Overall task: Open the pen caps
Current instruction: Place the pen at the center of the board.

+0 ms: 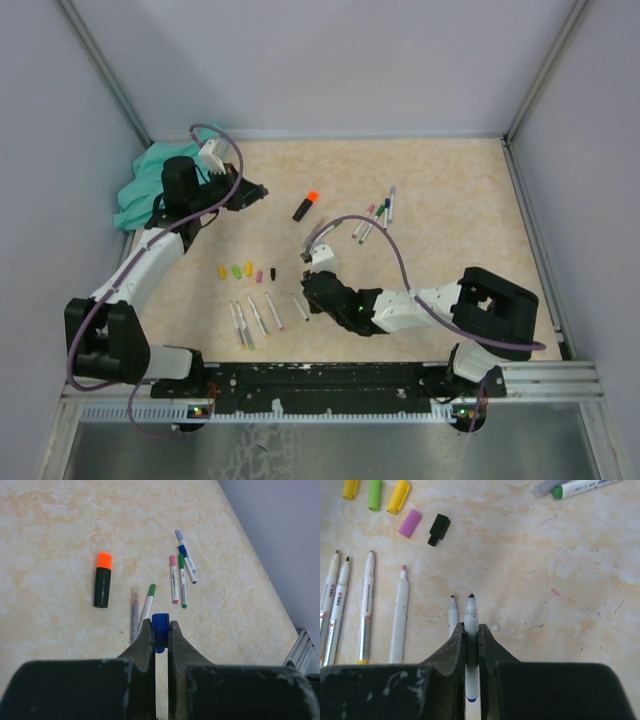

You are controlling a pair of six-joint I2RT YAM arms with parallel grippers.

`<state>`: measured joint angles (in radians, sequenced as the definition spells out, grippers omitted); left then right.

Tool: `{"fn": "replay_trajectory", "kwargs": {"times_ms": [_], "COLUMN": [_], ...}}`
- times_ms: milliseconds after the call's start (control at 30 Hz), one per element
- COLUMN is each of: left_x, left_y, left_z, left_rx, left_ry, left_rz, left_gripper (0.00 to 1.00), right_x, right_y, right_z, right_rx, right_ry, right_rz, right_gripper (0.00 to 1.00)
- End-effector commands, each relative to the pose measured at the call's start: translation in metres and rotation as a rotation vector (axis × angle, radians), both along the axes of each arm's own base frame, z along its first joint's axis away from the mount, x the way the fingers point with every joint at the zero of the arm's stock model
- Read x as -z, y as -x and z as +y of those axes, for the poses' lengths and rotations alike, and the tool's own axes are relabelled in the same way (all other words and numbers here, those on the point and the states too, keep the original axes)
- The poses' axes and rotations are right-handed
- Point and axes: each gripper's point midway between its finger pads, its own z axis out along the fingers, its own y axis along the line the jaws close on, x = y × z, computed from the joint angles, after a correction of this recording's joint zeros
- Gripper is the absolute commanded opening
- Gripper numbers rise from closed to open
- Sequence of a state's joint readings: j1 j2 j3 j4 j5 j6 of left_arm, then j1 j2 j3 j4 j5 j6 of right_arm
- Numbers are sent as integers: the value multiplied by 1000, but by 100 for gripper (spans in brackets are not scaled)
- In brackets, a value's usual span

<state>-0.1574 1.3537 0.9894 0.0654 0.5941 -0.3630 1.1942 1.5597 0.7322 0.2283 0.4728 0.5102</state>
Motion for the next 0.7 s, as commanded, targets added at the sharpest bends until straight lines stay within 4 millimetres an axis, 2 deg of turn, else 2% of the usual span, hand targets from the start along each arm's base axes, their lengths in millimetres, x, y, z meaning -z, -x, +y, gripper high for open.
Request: {"fn": "replay_trajectory", "kwargs": {"times_ms": [0, 167, 233, 667], "left_x": [-13, -11, -11, -12], "left_y": [-3, -3, -3, -2], "left_z": [-3, -4, -4, -5], "left_rx": [9, 12, 14, 18], "left_ry": [8, 9, 11, 12], "left_rz": [-21, -13, -13, -11], "left_gripper": [0, 0, 0, 0], "right_x": [13, 22, 35, 39], "right_y": [1, 2, 2, 2], "right_z": [-3, 5, 4, 7], "right_rx": [45, 36, 41, 42], "right_ry": [15, 31, 69, 74], "right_rz": [36, 61, 76, 87], "right_gripper": [0, 6, 10, 25]}}
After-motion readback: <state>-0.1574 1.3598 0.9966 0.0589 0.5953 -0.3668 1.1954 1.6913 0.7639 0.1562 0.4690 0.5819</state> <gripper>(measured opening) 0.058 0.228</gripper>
